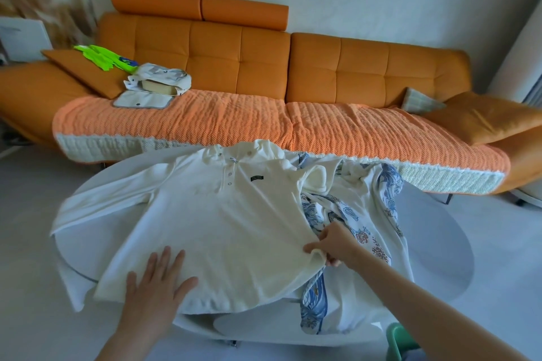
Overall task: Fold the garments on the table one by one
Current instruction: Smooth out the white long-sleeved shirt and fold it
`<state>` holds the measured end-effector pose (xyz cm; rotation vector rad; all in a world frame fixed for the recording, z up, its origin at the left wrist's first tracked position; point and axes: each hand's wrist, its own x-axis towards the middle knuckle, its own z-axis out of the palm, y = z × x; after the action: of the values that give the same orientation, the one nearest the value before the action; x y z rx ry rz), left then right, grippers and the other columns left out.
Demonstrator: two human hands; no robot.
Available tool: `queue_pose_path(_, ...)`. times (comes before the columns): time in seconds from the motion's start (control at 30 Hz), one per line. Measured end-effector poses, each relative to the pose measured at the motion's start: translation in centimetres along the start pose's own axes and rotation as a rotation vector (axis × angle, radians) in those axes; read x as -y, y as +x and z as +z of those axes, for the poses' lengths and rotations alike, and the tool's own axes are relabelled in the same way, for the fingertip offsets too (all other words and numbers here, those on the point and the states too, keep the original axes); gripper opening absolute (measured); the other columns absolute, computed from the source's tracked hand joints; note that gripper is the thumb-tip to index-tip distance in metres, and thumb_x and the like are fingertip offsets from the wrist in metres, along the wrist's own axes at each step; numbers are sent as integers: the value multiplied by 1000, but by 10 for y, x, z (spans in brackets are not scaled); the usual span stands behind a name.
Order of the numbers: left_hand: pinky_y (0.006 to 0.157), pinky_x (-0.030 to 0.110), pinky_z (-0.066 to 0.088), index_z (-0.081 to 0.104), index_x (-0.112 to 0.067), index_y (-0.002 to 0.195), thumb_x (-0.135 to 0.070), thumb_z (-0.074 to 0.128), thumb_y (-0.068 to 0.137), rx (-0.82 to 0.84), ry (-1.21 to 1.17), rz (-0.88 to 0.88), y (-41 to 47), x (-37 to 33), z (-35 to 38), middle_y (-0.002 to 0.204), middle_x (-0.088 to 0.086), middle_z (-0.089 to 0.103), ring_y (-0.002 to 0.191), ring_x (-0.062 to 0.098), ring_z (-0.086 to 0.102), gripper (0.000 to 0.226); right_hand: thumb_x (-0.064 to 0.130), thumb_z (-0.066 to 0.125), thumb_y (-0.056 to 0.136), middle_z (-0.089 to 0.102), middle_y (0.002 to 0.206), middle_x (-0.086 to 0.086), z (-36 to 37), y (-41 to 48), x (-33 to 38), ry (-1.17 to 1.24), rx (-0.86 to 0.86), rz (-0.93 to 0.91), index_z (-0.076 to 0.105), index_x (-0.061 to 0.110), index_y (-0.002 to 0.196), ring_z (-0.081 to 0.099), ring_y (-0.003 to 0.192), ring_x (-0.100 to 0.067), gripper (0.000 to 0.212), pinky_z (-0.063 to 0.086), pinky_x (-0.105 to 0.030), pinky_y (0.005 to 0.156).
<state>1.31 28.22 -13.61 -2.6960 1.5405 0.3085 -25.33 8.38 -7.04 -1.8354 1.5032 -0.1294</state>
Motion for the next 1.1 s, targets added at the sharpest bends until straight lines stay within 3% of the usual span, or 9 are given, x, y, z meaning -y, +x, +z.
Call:
queue_pose_path(0.07,115,46,10,-7,-28,150,-62,-5,89,7,-18,20,2,6,2,157,-2,-14,146,19,-5,70,36,75,76,55,43,5,7,-7,-2,-214,19,10,53,9,69,49,35,-4,36,46,-17,45)
queue_pose_path(0.13,113,45,21,23,-19,148,-52,12,96,-97,-102,44,5,14,0,157,4,16,144,23,16,63,52,71,74,55,61,6,9,-12,3,-375,-61,-11,46,16,72,51,51,-7,44,43,-20,50)
queue_pose_path(0.23,93,50,44,61,-9,120,-25,59,90,-383,-169,54,23,33,-8,124,13,61,118,32,54,34,63,60,77,51,85,5,4,-8,22,-467,-280,-171,48,17,89,51,73,-14,49,41,-26,60)
queue_pose_path(0.33,92,50,42,64,-7,116,-18,62,88,-425,-195,24,41,42,-18,120,13,64,114,33,57,31,40,56,91,55,80,0,-4,15,39,-165,-423,-277,56,10,83,54,70,-20,31,42,-29,59)
queue_pose_path(0.43,89,46,43,63,-4,116,-13,58,89,-432,-279,-78,56,51,-27,115,19,63,107,38,56,29,27,55,93,55,68,-11,-11,54,49,44,-359,-152,52,7,72,49,60,-21,29,45,-32,60)
queue_pose_path(0.7,82,39,42,59,1,117,-30,61,88,-407,-672,-360,105,65,-46,110,17,65,104,36,57,42,39,68,83,58,59,-5,3,93,55,-42,-266,98,61,7,75,50,50,-19,33,45,-27,61)
queue_pose_path(0.9,72,36,39,66,-3,103,-20,57,90,-400,-618,-405,129,80,-43,101,21,66,95,38,59,23,8,74,78,63,70,-18,-6,90,39,773,-314,220,64,-2,84,57,49,-24,15,49,-28,41)
queue_pose_path(1.0,78,40,42,64,-4,104,-18,57,89,-360,-597,-384,134,89,-43,104,22,65,97,39,58,22,3,67,83,62,66,-19,-13,93,29,618,-369,181,64,-6,88,59,47,-26,11,53,-33,40)
queue_pose_path(1.1,83,43,43,60,-5,106,-16,64,82,-381,-564,-337,136,81,-46,110,23,60,101,40,55,27,12,66,85,67,82,-15,-5,96,32,168,-395,60,63,-1,96,65,66,-29,17,57,-40,61)
